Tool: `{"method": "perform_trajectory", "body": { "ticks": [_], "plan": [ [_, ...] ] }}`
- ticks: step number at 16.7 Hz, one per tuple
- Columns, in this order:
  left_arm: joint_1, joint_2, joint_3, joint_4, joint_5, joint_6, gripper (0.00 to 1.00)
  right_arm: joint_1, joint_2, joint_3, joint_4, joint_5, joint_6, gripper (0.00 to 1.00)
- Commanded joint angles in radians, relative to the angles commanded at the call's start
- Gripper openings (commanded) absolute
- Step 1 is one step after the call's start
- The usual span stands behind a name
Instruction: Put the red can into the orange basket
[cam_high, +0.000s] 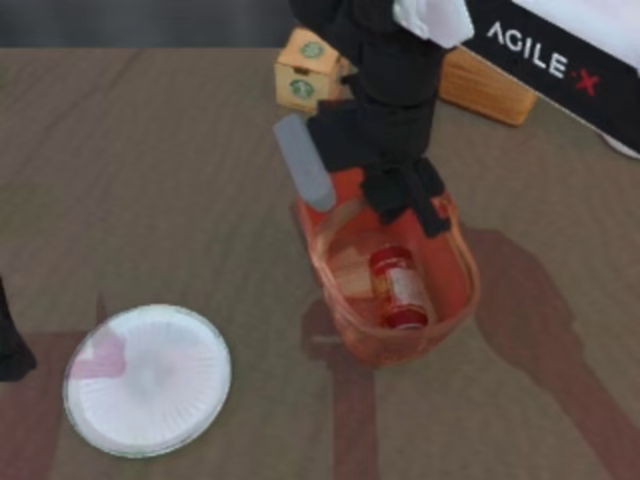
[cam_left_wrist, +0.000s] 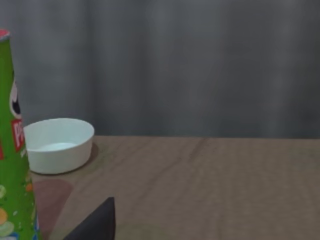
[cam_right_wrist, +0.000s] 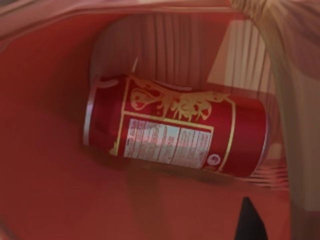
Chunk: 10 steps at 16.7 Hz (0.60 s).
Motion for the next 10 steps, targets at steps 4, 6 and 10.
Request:
{"method": "perform_trajectory", "body": {
  "ticks": [4, 6, 10],
  "plan": [
    [0.0, 0.0, 0.0, 0.0, 0.0, 0.0, 1.0, -0.008, 0.01, 0.077, -0.075, 0.0, -0.015, 0.0],
    [0.0, 0.0, 0.0, 0.0, 0.0, 0.0, 1.0, -0.017, 0.015, 0.164, -0.15, 0.0, -0.026, 0.0],
    [0.0, 0.0, 0.0, 0.0, 0.0, 0.0, 1.0, -0.027, 0.014, 0.231, -0.216, 0.0, -0.037, 0.0]
  ]
}}
